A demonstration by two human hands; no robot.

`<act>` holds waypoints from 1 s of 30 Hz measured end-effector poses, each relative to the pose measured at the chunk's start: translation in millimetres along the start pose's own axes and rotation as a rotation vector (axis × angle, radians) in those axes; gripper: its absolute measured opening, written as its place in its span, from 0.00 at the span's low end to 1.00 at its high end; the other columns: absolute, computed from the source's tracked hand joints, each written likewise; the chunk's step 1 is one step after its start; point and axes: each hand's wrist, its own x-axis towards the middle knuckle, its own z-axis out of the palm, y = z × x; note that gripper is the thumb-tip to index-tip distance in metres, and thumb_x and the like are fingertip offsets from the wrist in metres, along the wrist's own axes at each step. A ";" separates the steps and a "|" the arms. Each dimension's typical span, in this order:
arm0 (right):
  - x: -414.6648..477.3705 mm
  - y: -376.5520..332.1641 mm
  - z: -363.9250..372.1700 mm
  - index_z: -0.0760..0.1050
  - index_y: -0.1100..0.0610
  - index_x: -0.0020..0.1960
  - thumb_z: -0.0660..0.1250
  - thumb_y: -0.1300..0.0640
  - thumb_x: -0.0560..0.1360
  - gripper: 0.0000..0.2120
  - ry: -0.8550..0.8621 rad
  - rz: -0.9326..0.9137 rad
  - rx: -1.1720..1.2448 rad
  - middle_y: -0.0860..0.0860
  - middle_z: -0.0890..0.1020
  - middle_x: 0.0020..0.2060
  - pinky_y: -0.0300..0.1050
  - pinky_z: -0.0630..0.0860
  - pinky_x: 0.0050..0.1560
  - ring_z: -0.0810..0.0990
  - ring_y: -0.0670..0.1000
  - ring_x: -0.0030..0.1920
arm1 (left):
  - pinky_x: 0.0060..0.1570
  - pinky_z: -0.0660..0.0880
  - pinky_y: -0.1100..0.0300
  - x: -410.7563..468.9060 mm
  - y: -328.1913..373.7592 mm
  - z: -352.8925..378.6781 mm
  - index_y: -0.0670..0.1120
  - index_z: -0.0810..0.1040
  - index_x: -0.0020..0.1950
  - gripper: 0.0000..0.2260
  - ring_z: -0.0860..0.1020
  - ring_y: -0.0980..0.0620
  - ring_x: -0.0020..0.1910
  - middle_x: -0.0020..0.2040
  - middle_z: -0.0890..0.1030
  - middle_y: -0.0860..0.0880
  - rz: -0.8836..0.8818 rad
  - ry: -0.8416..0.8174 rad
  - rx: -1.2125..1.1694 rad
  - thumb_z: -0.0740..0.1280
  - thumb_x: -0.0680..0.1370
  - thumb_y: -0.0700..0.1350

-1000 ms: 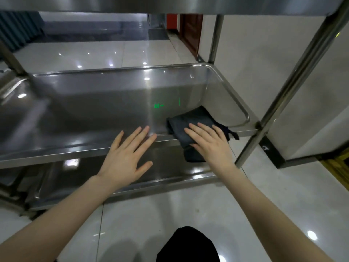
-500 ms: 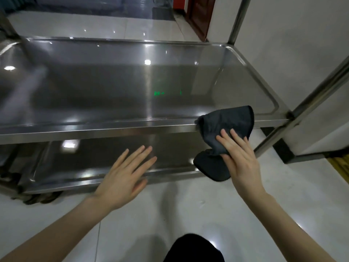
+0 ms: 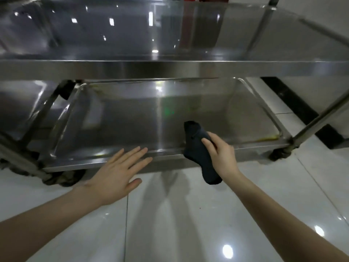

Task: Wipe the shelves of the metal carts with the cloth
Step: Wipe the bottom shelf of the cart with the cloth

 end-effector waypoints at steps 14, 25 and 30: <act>-10.6 -75.1 175.2 0.54 0.48 0.79 0.48 0.46 0.84 0.24 -0.518 -0.284 -0.692 0.44 0.56 0.78 0.58 0.48 0.76 0.49 0.51 0.79 | 0.74 0.58 0.42 -89.8 -81.9 82.4 0.46 0.73 0.71 0.24 0.70 0.46 0.69 0.70 0.73 0.47 -0.364 0.274 -0.202 0.53 0.79 0.53; 87.6 -100.6 243.8 0.42 0.45 0.80 0.44 0.33 0.80 0.33 -0.472 -0.001 -0.694 0.42 0.41 0.79 0.64 0.39 0.75 0.37 0.51 0.78 | 0.65 0.67 0.39 -101.5 -111.2 102.5 0.44 0.77 0.65 0.19 0.76 0.44 0.55 0.57 0.78 0.47 -0.454 0.558 -0.317 0.58 0.78 0.48; 35.4 -109.9 254.9 0.47 0.45 0.80 0.46 0.36 0.81 0.30 -0.462 -0.312 -0.725 0.42 0.46 0.79 0.62 0.45 0.76 0.43 0.52 0.79 | 0.63 0.67 0.53 -110.6 -125.9 108.5 0.41 0.77 0.64 0.17 0.73 0.45 0.58 0.58 0.76 0.45 -0.437 0.636 -0.291 0.61 0.78 0.46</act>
